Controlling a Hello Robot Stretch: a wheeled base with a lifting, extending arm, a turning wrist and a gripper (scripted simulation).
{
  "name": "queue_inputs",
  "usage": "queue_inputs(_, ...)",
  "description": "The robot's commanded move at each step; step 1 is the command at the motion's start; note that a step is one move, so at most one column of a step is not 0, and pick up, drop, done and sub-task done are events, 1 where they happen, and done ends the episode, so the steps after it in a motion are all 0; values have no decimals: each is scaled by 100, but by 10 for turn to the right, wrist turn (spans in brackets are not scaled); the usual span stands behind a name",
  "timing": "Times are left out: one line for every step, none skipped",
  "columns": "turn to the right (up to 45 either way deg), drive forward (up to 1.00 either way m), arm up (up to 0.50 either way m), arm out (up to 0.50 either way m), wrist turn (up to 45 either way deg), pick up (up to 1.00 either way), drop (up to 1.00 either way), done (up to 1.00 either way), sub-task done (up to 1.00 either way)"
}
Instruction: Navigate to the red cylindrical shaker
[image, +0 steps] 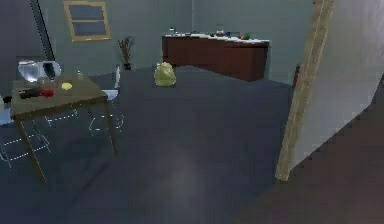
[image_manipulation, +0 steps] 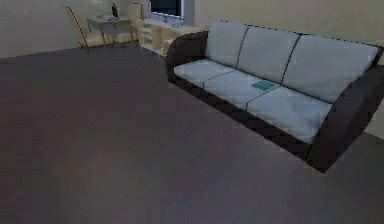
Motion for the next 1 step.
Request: queue_inputs(60,0,0,0,0,0,0,0,0)
